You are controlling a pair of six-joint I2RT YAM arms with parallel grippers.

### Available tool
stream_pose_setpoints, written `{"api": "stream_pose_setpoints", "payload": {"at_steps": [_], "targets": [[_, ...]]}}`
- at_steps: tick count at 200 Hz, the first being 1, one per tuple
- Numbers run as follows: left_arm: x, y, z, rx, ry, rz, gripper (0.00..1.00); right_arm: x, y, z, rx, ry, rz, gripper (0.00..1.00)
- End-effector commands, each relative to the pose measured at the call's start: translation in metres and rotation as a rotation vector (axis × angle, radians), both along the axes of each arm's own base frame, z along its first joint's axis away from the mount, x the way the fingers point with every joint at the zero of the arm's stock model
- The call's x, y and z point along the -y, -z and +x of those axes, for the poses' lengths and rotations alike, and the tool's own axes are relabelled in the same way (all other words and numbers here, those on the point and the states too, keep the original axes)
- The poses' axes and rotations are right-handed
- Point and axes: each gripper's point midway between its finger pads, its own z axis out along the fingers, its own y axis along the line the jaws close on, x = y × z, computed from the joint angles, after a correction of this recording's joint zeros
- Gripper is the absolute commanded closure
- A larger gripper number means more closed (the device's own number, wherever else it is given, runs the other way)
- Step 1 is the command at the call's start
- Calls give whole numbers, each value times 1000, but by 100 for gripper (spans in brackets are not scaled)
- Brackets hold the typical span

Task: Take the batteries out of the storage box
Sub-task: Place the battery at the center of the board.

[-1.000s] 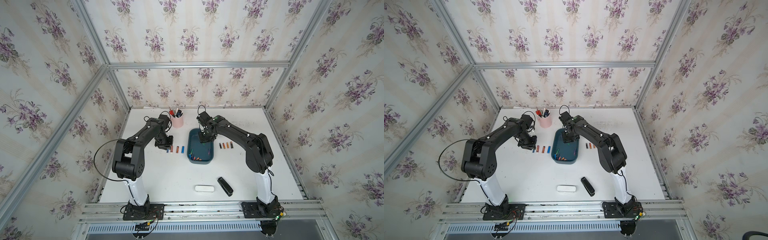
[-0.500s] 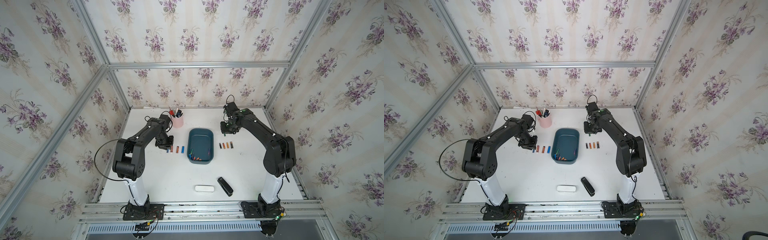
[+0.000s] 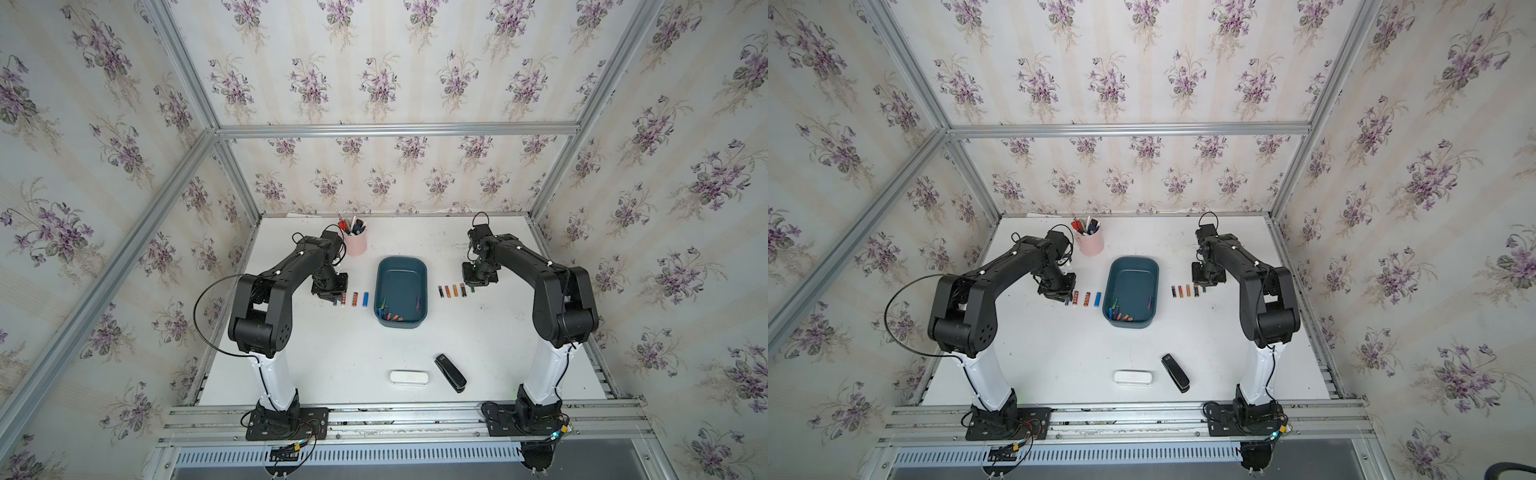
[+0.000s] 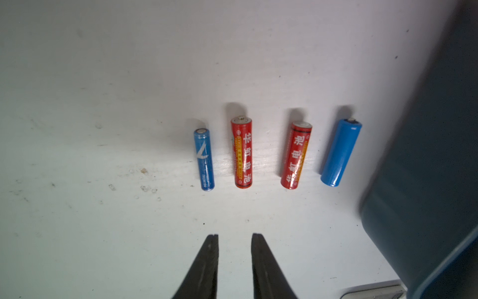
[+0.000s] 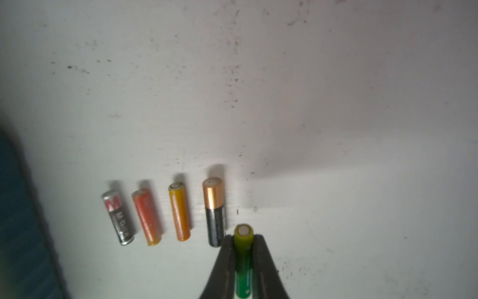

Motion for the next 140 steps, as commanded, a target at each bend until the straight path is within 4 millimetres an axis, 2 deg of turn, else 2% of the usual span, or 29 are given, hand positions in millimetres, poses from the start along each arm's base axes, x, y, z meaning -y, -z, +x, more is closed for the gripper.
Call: {"api": "stream_pose_setpoints", "payload": {"at_steps": [1, 62, 140], "targets": [[-1, 0, -1, -7, 5, 3, 72, 4, 8, 7, 16, 3, -24, 86], [-1, 2, 0, -13, 6, 7, 72, 6, 18, 15, 16, -3, -28, 86], [1, 1, 2, -12, 8, 9, 71, 4, 31, 14, -4, -9, -19, 84]]}}
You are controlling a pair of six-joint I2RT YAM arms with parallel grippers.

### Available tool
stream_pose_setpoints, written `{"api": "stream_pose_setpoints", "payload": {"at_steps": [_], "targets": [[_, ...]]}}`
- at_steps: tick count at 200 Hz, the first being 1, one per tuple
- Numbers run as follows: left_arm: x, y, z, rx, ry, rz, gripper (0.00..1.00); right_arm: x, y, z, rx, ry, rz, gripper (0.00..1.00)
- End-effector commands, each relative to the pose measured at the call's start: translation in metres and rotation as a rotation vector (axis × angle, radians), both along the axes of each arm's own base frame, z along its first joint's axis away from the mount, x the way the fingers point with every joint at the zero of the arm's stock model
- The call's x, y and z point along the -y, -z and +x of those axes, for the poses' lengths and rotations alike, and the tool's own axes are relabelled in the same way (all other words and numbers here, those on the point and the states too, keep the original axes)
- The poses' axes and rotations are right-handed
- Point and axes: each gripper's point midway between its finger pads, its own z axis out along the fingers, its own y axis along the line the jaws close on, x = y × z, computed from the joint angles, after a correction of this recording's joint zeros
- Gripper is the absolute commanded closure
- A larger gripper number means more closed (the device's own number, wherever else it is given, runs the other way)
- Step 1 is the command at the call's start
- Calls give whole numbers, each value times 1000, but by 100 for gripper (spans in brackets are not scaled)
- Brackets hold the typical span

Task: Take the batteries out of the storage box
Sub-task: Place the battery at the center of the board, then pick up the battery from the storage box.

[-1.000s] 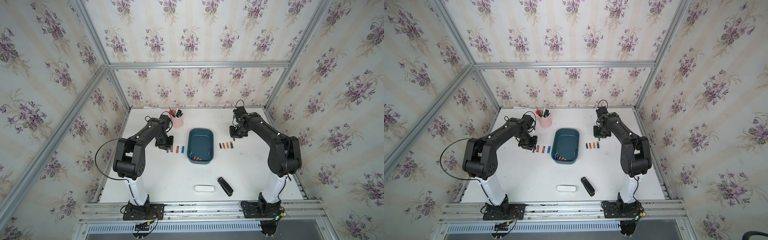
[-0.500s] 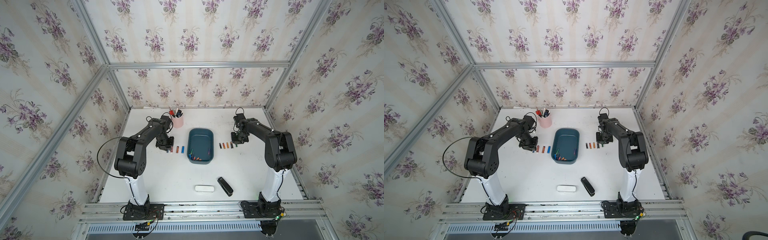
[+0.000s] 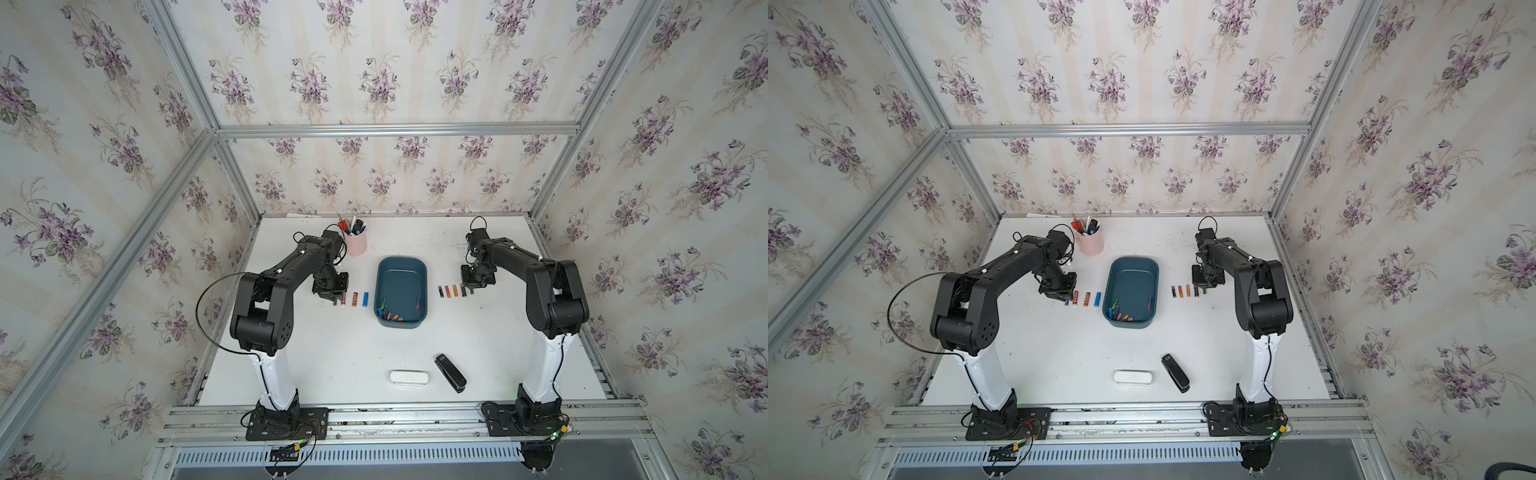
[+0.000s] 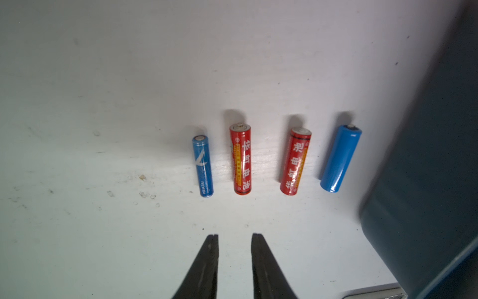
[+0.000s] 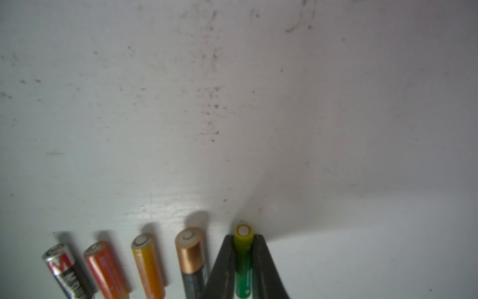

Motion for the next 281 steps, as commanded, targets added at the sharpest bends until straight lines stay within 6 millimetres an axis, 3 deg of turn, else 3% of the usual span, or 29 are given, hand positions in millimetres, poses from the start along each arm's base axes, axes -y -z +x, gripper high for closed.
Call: {"api": "stream_pose_setpoints", "payload": {"at_steps": [1, 84, 136, 157, 180, 219, 281], "targets": [[0, -2, -1, -8, 6, 7, 71, -2, 3, 1, -2, -12, 3, 84], [4, -16, 3, 18, 18, 12, 67, -2, -10, 7, 13, -14, 6, 78], [22, -52, 12, 93, 55, 18, 65, -5, -34, 13, 57, -6, 22, 76], [47, -68, 14, 141, 90, 6, 65, -8, -47, 15, 82, 1, 45, 75], [85, -72, 15, 177, 143, -4, 64, -13, -57, 16, 99, 6, 75, 75], [149, -59, 18, 198, 202, -94, 62, -23, -71, 11, 120, 5, 115, 75], [209, -33, 24, 233, 234, -156, 58, -29, -70, -3, 109, -2, 142, 75]]}}
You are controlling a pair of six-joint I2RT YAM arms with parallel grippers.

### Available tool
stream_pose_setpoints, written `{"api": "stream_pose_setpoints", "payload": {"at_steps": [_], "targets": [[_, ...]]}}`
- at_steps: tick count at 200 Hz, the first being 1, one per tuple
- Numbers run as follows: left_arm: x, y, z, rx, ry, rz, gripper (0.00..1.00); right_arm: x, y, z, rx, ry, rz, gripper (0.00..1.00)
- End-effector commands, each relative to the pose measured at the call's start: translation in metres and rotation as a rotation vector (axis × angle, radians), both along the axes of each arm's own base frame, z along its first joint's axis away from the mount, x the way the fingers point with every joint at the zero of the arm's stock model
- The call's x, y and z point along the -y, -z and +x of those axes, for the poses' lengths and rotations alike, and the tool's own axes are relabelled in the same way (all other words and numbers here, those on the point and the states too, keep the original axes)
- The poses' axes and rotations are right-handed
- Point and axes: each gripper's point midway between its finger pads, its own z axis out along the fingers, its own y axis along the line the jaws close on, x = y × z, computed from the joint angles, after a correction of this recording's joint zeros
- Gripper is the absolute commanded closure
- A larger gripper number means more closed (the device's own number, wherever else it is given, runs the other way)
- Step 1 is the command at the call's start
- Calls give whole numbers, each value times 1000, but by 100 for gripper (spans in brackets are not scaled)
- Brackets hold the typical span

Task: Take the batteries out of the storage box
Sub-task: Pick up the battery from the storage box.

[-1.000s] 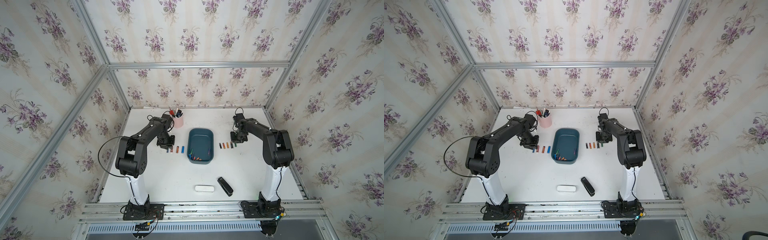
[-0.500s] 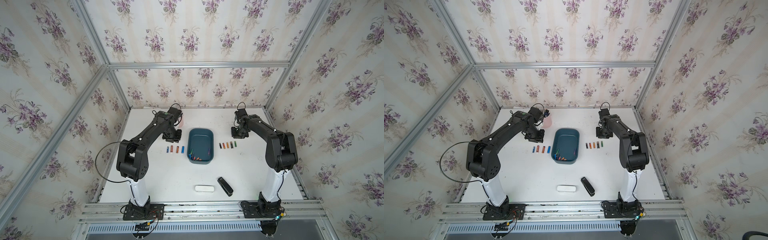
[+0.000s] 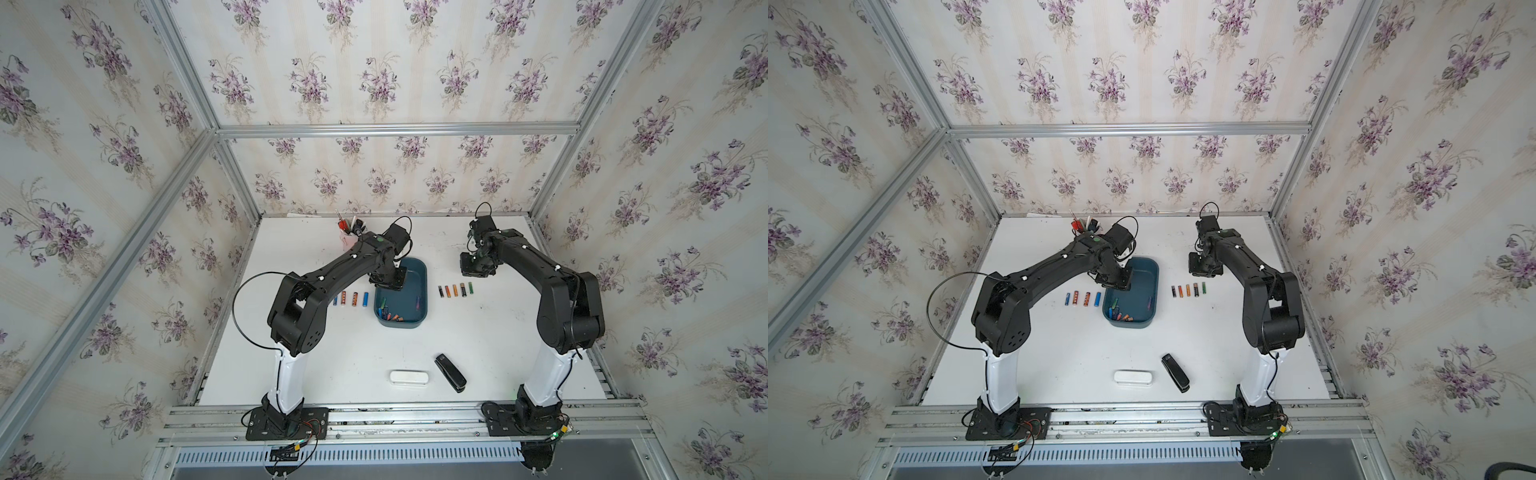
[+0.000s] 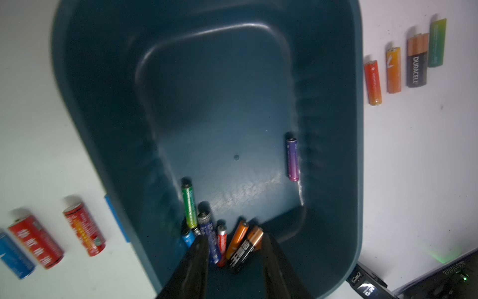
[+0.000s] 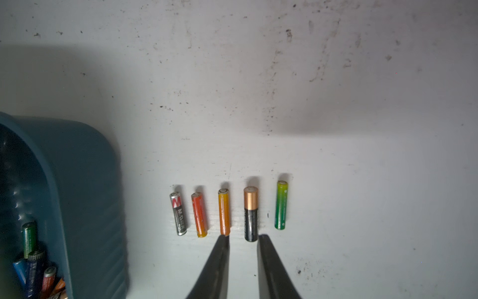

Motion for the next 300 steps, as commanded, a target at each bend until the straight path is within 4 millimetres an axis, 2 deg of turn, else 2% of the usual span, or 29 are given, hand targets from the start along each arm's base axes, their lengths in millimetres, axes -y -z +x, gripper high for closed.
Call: {"api": "stream_pose_setpoints", "payload": {"at_steps": [1, 44, 110, 187, 236, 275, 300], "targets": [[21, 5, 7, 17, -10, -51, 58, -2, -2, -4, -1, 8, 14, 75], [51, 25, 0, -25, 23, -91, 57, -6, 2, -8, -11, 3, 25, 75], [61, 47, -5, -57, 40, -73, 57, -6, 4, -8, -13, -3, 22, 75], [59, 70, -8, -55, 50, 12, 60, -5, 5, -8, -16, -7, 18, 75], [34, 83, -8, -28, 93, 267, 65, -5, 5, -9, -14, -7, 16, 75], [35, 82, -9, -28, 100, 262, 68, -4, 4, -9, -13, -6, 9, 75], [35, 82, -9, -40, 102, 259, 75, -4, 3, -9, -11, -6, 11, 75]]}}
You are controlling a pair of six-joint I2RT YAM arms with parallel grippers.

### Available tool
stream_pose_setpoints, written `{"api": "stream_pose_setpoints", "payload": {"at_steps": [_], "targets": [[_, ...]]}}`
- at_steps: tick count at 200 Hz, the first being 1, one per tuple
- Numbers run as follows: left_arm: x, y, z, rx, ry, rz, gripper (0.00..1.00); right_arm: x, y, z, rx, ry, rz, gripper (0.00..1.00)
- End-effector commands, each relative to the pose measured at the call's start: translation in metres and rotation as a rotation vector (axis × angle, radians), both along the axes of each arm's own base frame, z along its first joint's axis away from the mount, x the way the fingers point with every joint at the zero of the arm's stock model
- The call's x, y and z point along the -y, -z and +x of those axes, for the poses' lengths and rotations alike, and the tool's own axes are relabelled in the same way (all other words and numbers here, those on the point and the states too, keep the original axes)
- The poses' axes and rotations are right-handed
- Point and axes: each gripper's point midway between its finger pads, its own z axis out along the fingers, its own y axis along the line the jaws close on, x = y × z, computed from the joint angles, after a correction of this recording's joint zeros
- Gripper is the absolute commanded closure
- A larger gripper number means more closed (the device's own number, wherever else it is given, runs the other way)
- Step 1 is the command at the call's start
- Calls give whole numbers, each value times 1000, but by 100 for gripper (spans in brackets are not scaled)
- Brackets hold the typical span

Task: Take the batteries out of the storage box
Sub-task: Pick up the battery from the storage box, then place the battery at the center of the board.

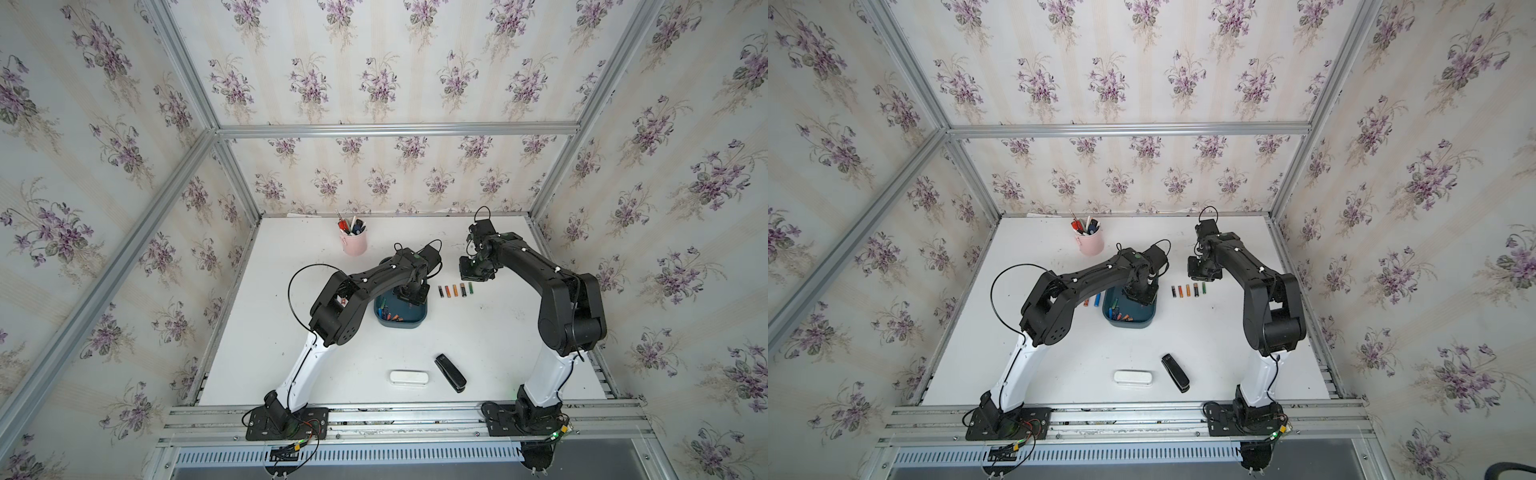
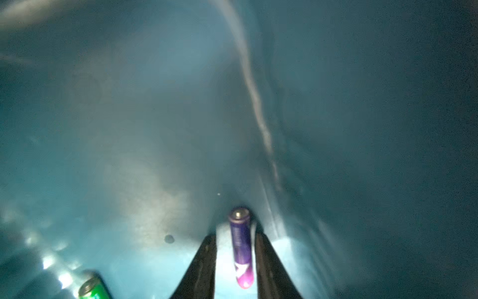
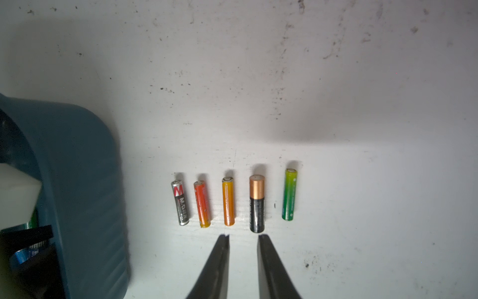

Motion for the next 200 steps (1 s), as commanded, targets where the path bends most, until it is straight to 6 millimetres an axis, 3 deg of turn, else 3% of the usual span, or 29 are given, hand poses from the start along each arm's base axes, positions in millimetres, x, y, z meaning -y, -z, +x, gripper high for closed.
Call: {"api": "stream_pose_setpoints", "payload": {"at_steps": [1, 60, 131, 172, 200], "targets": [[-12, 5, -7, -37, 11, 56, 76, 2, -3, 1, 11, 2, -8, 75], [-10, -4, -7, -75, -9, -36, 84, 1, -1, -1, 10, 5, -2, 75], [-5, -71, 2, -64, -45, -273, 84, -7, -5, 0, 23, 5, 17, 75], [-35, -100, 9, -28, -96, -315, 84, -12, -4, 2, 22, -1, 24, 75], [-80, -109, 13, -5, -167, -306, 84, -15, -6, 5, 25, -5, 28, 75]]}}
